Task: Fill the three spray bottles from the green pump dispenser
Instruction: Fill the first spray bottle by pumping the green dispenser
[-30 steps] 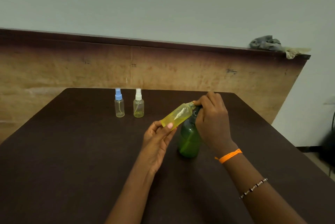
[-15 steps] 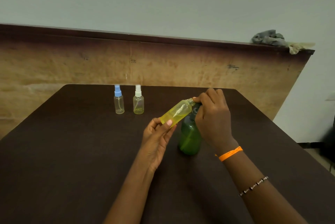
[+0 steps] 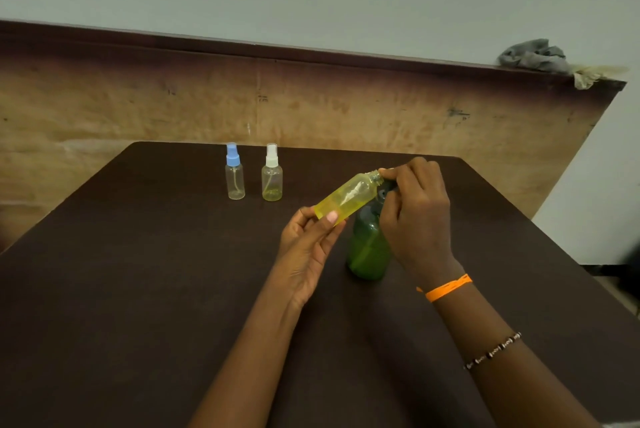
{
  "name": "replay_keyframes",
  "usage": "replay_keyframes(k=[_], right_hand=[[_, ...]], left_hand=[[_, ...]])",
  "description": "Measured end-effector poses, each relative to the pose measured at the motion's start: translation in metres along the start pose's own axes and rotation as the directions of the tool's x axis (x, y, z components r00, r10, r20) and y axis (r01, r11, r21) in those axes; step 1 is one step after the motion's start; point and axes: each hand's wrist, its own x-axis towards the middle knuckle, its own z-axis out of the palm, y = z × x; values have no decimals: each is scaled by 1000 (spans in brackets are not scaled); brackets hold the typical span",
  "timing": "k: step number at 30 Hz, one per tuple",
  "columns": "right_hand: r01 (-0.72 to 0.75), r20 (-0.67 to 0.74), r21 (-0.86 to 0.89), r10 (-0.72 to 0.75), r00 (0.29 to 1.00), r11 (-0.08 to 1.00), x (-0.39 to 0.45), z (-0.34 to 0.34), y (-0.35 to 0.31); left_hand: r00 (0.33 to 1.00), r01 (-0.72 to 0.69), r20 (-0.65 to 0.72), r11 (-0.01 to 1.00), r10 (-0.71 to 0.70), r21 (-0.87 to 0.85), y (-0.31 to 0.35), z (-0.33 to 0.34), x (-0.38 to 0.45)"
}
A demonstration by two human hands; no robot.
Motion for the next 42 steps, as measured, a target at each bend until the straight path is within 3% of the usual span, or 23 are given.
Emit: replay_keyframes(k=[7,13,21,29,34,42], right_hand=[[-41,-136,3,41,990,999,-15,18,-3],[41,4,-200,-41,999,979,6,3,-6],[-22,-122,-75,13,992,997,-12,18,1],[26,-46,-122,-32,998,992,8,8,1],[-32,-174,-84,17,985,996,-10,23,4],[38,-31,-79,-40,999,996,10,7,4]], left_hand=[[1000,-6,-8,1000,6,-14,1,-3,2],[1000,-8,4,1000,8,-8,1,-2,1],[1000,-1,-3,1000,1,-2,1,-5,2],[1000,-8,6,1000,8,-6,2,-3,1],[1000,1,-5,1000,-1,-3,0,-5,2],[1000,8,-3,1000,-8,-30,0,-1,1]])
